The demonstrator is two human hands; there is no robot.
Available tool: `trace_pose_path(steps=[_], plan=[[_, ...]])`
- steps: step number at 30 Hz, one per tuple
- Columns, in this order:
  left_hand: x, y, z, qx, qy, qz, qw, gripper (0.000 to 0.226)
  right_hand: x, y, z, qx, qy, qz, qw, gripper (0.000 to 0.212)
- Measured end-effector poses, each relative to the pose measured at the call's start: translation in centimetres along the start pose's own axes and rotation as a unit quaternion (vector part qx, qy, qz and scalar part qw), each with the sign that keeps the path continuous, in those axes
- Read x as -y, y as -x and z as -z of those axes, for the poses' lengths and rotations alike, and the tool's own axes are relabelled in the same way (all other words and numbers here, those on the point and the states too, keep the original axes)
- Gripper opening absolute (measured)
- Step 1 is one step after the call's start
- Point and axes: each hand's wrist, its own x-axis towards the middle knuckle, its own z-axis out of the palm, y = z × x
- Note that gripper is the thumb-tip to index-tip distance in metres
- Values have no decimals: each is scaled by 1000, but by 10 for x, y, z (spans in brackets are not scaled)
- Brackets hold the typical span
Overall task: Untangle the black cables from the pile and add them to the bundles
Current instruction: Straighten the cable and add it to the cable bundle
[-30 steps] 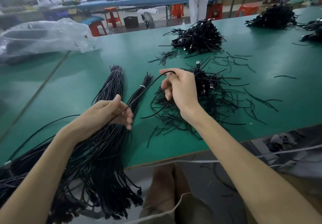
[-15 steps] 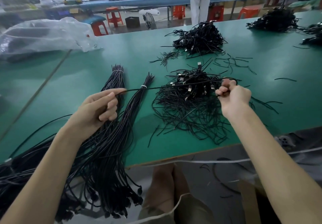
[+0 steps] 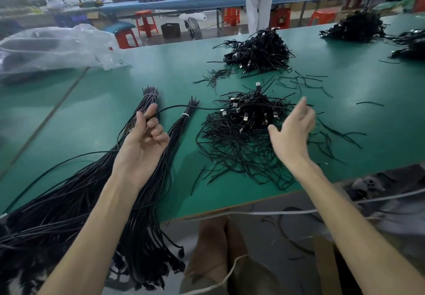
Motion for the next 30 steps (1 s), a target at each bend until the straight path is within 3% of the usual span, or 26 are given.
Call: trace_pose_path(steps=[2, 3, 7, 10, 14, 18, 22, 27, 30], plan=[[3, 3, -6, 16, 1, 3, 1000, 34, 9, 7, -1, -47, 131, 114, 984, 97], [5, 4, -10, 22, -8, 3, 1000, 33, 16, 12, -2, -40, 144, 166, 975, 94], [16, 13, -28, 30, -111, -18, 993, 30, 45, 44, -17, 75, 73, 303, 947, 74], [20, 23, -40, 54, -193, -50, 978, 40, 61, 64, -32, 115, 47, 366, 922, 59], [20, 39, -53, 120, -227, -69, 964, 40, 71, 72, -39, 129, -5, 358, 925, 41], [18, 49, -57, 140, -221, -51, 964, 44, 66, 73, -38, 157, -37, 363, 918, 42], [18, 53, -57, 165, -272, -51, 947, 40, 63, 78, -35, 196, 9, 393, 898, 29], [19, 55, -54, 187, -284, -57, 939, 56, 61, 76, -36, 255, 63, 411, 873, 44], [17, 60, -58, 226, -324, -68, 916, 64, 65, 81, -32, 285, 11, 359, 889, 32]])
